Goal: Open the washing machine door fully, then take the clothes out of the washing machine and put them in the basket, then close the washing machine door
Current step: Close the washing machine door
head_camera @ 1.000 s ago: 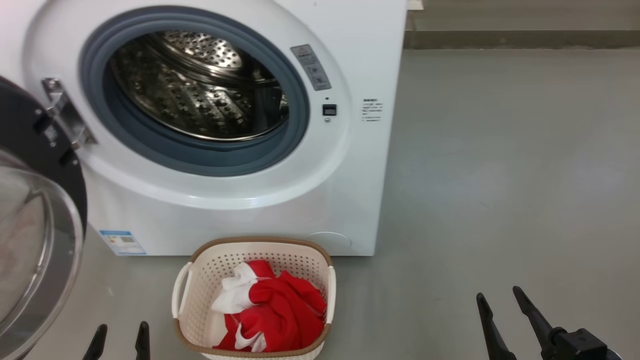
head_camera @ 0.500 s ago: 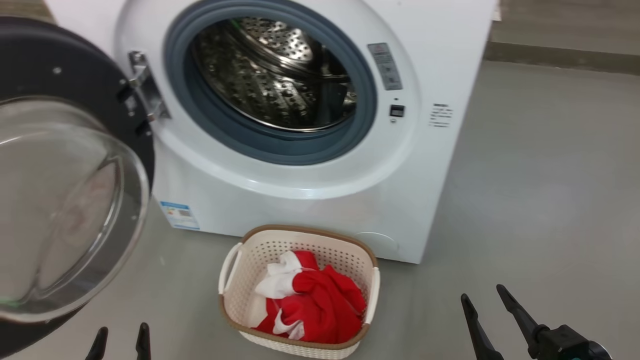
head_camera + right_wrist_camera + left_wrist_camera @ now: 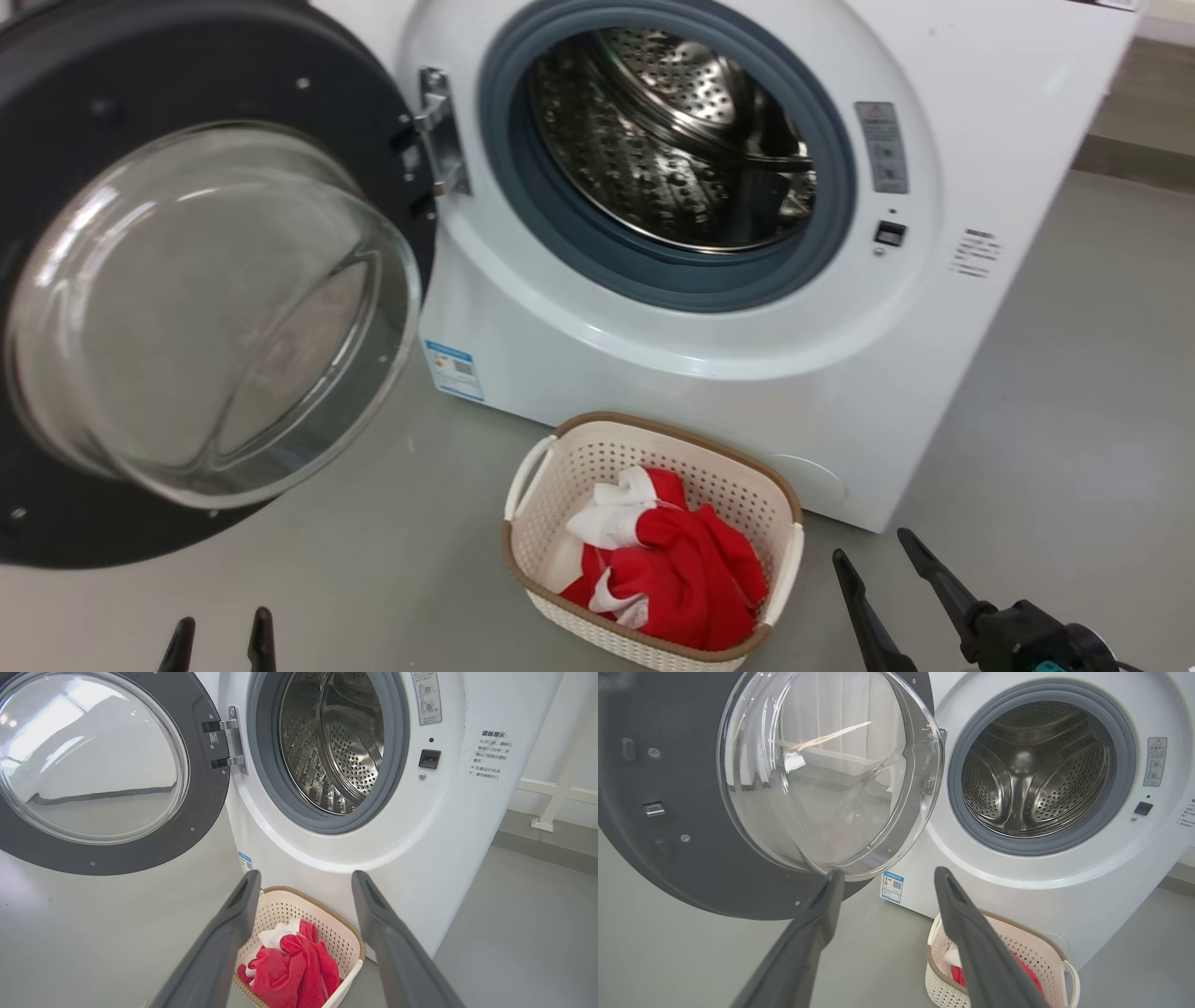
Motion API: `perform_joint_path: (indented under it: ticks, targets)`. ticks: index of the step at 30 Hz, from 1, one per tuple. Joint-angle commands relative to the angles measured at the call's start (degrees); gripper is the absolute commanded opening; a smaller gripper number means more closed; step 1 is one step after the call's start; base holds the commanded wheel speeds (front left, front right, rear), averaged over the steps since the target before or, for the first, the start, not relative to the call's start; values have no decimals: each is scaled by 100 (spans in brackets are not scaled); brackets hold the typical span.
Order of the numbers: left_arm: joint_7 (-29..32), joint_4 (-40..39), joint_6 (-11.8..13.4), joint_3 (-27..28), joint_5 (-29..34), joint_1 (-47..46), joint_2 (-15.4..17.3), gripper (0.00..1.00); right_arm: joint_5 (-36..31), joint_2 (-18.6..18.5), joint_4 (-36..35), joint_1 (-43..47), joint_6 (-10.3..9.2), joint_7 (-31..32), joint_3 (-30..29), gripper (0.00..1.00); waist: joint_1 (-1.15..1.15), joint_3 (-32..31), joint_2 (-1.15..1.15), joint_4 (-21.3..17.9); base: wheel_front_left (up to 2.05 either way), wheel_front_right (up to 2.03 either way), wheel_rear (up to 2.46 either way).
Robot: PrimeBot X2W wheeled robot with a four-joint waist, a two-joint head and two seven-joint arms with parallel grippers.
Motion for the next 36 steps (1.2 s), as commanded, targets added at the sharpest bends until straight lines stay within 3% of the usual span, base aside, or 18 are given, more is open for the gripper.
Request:
perform_joint_path:
  ticks: [1, 13, 30, 31, 32, 33, 34, 36]
  targets:
    - [-29, -100, 3, 227, 74, -146, 30, 100, 48, -104, -116, -308, 36, -37, 143, 100, 0, -34, 0, 304, 0, 0, 0]
    - [-29, -225, 62, 543, 48, -94, -6, 100, 103, -186, 62, -722, 36, -37, 514, 100, 0, 121, 0, 471, 0, 0, 0]
    - [-29, -358, 218, 472, -162, -60, -10, 100, 155, -232, 152, -859, 36, -37, 625, 100, 0, 158, 0, 490, 0, 0, 0]
    - [-29, -365, 220, 466, -168, -63, -10, 82, 155, -231, 149, -853, 36, -37, 622, 100, 0, 158, 0, 490, 0, 0, 0]
    - [-29, -377, 219, 462, -189, -73, -10, 47, 155, -229, 145, -847, 36, -37, 618, 100, 0, 158, 0, 490, 0, 0, 0]
    - [-29, -396, 218, 461, -205, -87, -10, 29, 155, -226, 140, -842, 36, -37, 614, 100, 0, 159, 0, 490, 0, 0, 0]
    - [-29, -431, 213, 466, -227, -108, -10, 0, 154, -224, 135, -837, 36, -37, 609, 100, 0, 160, 0, 492, 0, 0, 0]
    - [-29, -512, 198, 500, -302, -163, -10, 0, 152, -218, 126, -829, 36, -37, 598, 100, 0, 164, 0, 494, 0, 0, 0]
